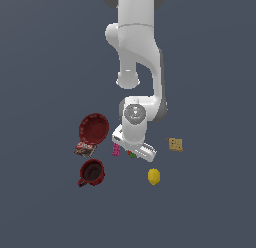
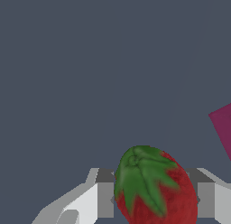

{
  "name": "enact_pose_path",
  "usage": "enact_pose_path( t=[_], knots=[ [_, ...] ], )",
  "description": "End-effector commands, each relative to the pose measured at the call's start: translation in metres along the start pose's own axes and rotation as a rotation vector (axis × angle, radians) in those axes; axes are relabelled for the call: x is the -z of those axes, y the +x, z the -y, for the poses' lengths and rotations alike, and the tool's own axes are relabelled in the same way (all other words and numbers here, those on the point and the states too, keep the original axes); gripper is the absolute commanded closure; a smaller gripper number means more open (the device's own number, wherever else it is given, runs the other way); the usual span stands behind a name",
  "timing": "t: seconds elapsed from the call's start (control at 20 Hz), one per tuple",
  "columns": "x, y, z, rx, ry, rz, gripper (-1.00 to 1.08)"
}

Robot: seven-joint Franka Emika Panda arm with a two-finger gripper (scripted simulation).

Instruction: Pick up a designated object from a clutter of objects.

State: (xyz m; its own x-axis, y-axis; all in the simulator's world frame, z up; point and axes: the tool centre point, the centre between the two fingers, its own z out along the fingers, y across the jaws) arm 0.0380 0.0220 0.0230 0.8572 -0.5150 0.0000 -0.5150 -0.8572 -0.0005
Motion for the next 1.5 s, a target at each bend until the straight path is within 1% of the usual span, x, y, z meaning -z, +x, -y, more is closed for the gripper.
enact_pose_path(
  t=[0.0, 0.35, 0.7, 1.05, 1.45],
  knots=[
    [-0.001, 0.0, -0.001, -0.001, -0.001, 0.0, 1.08],
    [0.004, -0.001, 0.0, 0.0, 0.0, 0.0, 1.08],
    [0.032, -0.005, 0.002, -0.001, 0.001, 0.0, 1.08],
    [0.088, -0.014, 0.007, -0.001, 0.001, 0.001, 1.08],
    [0.18, -0.027, 0.013, -0.003, -0.001, 0.0, 1.08]
  ],
)
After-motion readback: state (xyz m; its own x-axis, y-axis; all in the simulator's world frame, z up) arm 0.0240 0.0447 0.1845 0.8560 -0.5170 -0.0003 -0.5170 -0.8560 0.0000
